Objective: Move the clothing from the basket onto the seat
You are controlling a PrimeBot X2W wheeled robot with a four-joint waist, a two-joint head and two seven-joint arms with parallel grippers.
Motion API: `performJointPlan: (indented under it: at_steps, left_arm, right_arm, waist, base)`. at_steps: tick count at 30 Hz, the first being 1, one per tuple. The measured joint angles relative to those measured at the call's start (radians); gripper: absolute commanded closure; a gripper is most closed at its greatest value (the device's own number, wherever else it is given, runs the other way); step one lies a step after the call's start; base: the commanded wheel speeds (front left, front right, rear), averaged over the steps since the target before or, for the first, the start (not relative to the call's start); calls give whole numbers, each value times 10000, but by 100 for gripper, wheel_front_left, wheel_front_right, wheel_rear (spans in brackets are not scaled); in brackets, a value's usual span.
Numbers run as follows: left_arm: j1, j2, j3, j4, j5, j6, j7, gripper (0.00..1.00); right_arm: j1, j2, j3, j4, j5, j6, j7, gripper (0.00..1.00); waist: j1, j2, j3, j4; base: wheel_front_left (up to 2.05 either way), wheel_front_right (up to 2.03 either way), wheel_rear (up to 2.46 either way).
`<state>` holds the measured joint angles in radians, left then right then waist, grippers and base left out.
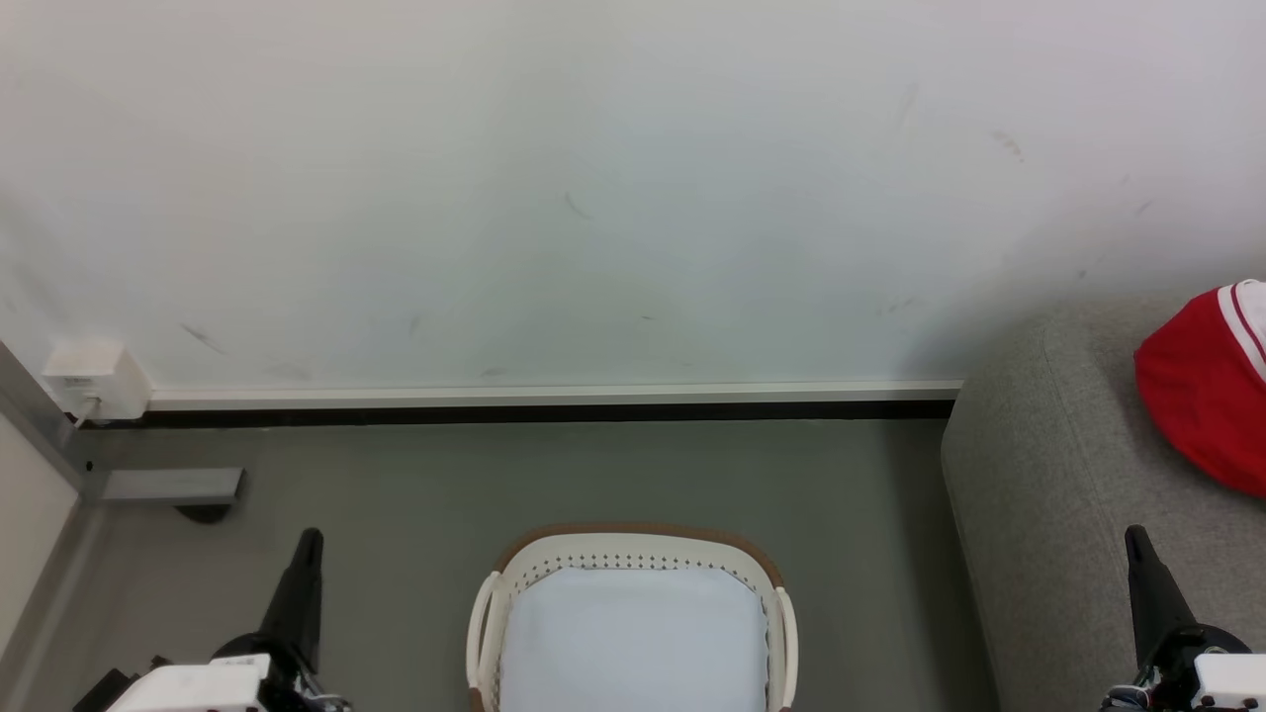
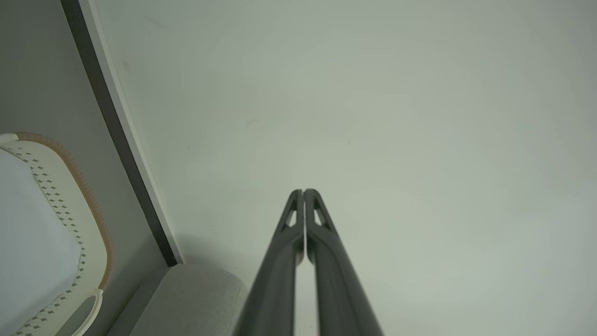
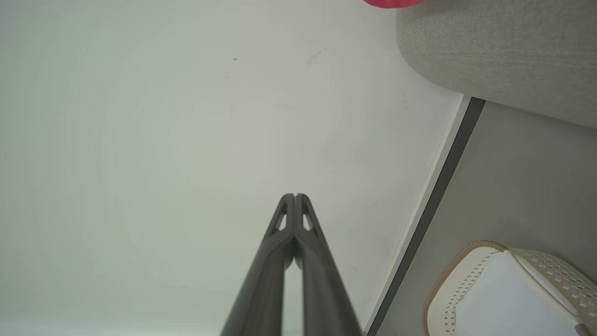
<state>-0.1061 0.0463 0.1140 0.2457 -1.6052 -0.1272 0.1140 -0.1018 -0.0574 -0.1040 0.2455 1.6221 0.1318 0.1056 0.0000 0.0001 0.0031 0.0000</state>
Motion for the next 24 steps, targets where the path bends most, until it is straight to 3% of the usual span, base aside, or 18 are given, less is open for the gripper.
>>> performJointPlan:
  at_steps: [24]
  left_arm:
    - [0,2,-2,0,0,0,0,100]
  right_arm:
    - [-2,17,-27,0,-13,0,36,100]
  waist:
    - [-1,0,0,0]
  base:
    - [0,0,0]
